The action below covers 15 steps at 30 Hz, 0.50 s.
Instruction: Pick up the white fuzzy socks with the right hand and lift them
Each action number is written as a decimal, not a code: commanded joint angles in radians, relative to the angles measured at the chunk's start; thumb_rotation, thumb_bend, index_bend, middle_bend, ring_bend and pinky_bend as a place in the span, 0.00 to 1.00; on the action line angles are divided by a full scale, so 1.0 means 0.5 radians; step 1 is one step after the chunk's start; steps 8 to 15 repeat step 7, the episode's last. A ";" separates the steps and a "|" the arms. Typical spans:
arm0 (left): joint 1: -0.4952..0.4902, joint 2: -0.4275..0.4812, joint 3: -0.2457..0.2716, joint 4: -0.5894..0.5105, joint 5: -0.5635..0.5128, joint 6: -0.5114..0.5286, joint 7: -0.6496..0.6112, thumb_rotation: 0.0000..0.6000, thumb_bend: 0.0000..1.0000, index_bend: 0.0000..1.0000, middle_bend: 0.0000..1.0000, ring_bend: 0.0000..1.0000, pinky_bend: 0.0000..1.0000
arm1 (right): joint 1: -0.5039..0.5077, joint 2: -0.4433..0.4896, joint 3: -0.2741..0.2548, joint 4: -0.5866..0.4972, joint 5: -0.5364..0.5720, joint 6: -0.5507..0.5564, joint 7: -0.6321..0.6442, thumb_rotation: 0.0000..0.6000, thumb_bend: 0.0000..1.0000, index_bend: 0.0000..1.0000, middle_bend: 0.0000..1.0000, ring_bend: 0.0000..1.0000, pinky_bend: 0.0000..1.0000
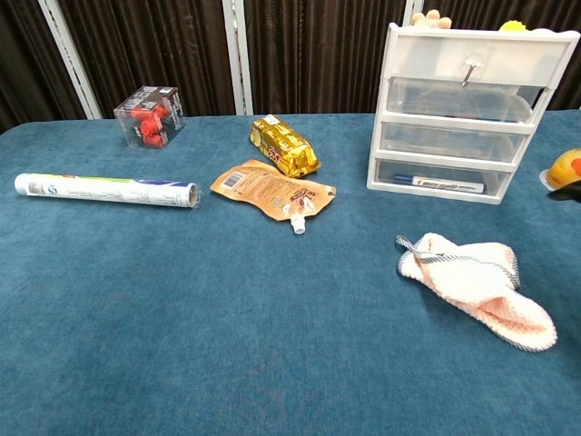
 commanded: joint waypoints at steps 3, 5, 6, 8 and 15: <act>0.004 0.005 0.004 0.006 0.015 0.009 -0.008 1.00 0.02 0.00 0.00 0.00 0.00 | -0.153 0.307 -0.086 -0.105 -0.171 0.162 0.233 1.00 0.05 0.00 0.00 0.00 0.00; 0.003 0.004 0.006 0.009 0.025 0.010 -0.005 1.00 0.02 0.00 0.00 0.00 0.00 | -0.204 0.383 -0.102 -0.099 -0.248 0.229 0.352 1.00 0.05 0.00 0.00 0.00 0.00; 0.003 0.004 0.009 0.010 0.031 0.011 -0.002 1.00 0.02 0.00 0.00 0.00 0.00 | -0.233 0.417 -0.105 -0.083 -0.290 0.276 0.412 1.00 0.05 0.00 0.00 0.00 0.00; 0.003 0.003 0.010 0.010 0.035 0.012 0.001 1.00 0.02 0.00 0.00 0.00 0.00 | -0.249 0.432 -0.108 -0.067 -0.316 0.300 0.447 1.00 0.05 0.00 0.00 0.00 0.00; 0.003 0.003 0.010 0.010 0.035 0.012 0.001 1.00 0.02 0.00 0.00 0.00 0.00 | -0.249 0.432 -0.108 -0.067 -0.316 0.300 0.447 1.00 0.05 0.00 0.00 0.00 0.00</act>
